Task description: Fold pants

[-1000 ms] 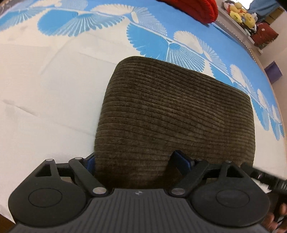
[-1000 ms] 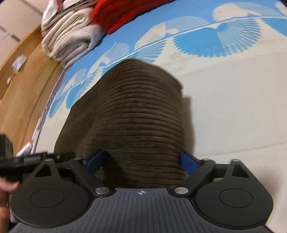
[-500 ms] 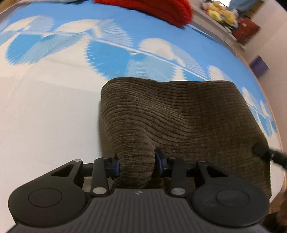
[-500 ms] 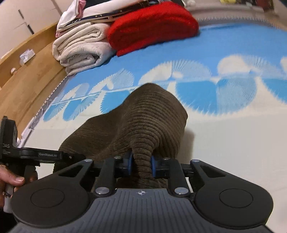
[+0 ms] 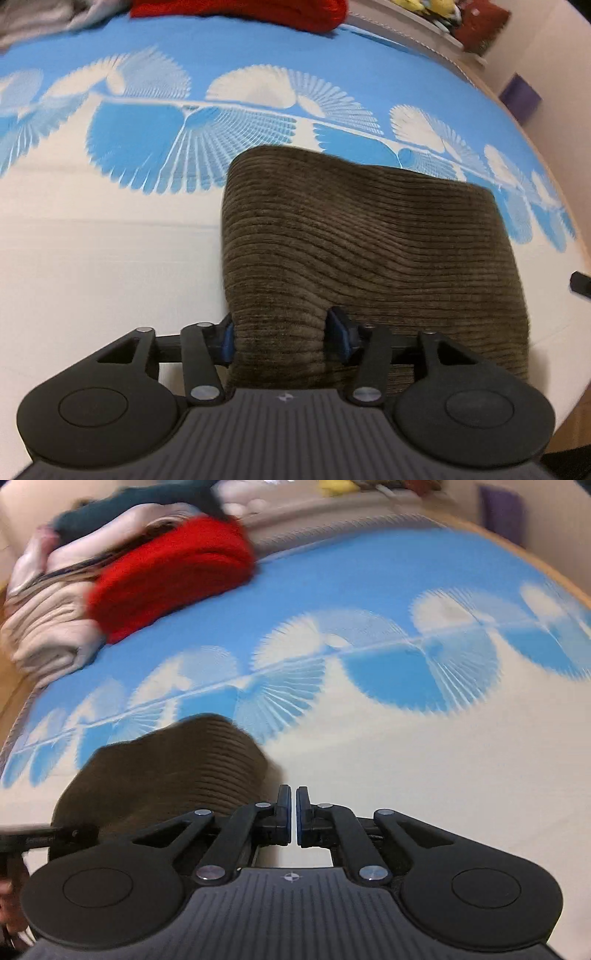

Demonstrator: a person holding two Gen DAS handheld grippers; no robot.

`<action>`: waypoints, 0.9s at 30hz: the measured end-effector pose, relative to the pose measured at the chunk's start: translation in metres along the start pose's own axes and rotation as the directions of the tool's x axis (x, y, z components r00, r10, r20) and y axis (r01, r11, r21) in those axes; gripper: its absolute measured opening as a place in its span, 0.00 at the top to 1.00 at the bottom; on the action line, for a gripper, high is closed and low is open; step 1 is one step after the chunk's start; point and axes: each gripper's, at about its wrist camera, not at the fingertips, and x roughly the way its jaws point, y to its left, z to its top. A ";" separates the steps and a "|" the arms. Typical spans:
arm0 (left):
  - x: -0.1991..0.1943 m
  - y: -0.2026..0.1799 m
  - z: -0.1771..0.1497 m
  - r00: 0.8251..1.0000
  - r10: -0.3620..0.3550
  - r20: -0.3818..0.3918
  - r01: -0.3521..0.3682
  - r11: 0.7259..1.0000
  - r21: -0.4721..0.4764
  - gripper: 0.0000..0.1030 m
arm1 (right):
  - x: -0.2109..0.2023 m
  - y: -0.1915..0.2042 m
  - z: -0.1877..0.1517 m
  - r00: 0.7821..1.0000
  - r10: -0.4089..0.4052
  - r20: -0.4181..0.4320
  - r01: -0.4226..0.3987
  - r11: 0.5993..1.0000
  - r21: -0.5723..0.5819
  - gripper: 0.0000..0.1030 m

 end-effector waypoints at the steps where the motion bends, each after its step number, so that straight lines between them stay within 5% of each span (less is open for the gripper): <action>1: -0.002 0.004 0.000 1.000 -0.004 -0.001 0.004 1.000 -0.005 0.41 | -0.001 0.000 0.000 1.000 0.020 0.015 -0.020 1.000 0.023 0.65; 3: -0.004 0.010 -0.004 1.000 0.002 -0.006 -0.002 1.000 -0.005 0.30 | 0.003 0.004 -0.002 0.998 0.061 0.002 -0.061 0.998 0.021 0.33; 4: -0.003 0.014 -0.005 1.000 0.000 -0.018 -0.001 1.000 -0.011 0.25 | 0.010 0.006 -0.005 0.997 0.076 -0.029 -0.075 0.997 0.014 0.26; 11: 0.006 0.045 -0.015 0.981 -0.146 -0.129 0.131 0.984 -0.120 0.31 | 0.066 0.036 -0.024 0.929 0.201 -0.312 -0.194 0.980 0.055 0.20; 14: 0.008 0.037 -0.016 0.979 -0.160 -0.129 0.150 0.985 -0.086 0.43 | 0.089 0.048 -0.036 0.907 0.127 -0.401 -0.135 0.991 0.007 0.30; 16: 0.006 0.032 -0.015 0.982 -0.154 -0.105 0.150 0.988 -0.047 0.48 | 0.092 0.054 -0.039 0.909 0.144 -0.391 -0.146 0.989 0.025 0.58; 18: 0.002 0.031 -0.013 0.978 -0.197 -0.072 0.193 0.980 -0.055 0.54 | 0.088 0.056 -0.034 0.916 0.157 -0.369 -0.156 0.987 0.031 0.70; 21: -0.005 0.025 -0.011 0.953 -0.301 -0.022 0.299 0.952 -0.057 0.56 | 0.063 0.046 -0.017 0.952 0.203 -0.230 -0.186 0.978 0.094 0.76; 24: 0.002 0.021 -0.012 0.959 -0.280 -0.042 0.277 0.959 -0.059 0.54 | 0.033 0.043 -0.003 0.981 0.177 -0.074 -0.176 0.984 0.022 0.78; 27: 0.011 0.018 -0.016 0.981 -0.169 -0.093 0.168 0.986 -0.018 0.46 | 0.042 0.039 -0.012 0.983 0.085 -0.160 -0.091 0.995 -0.030 0.74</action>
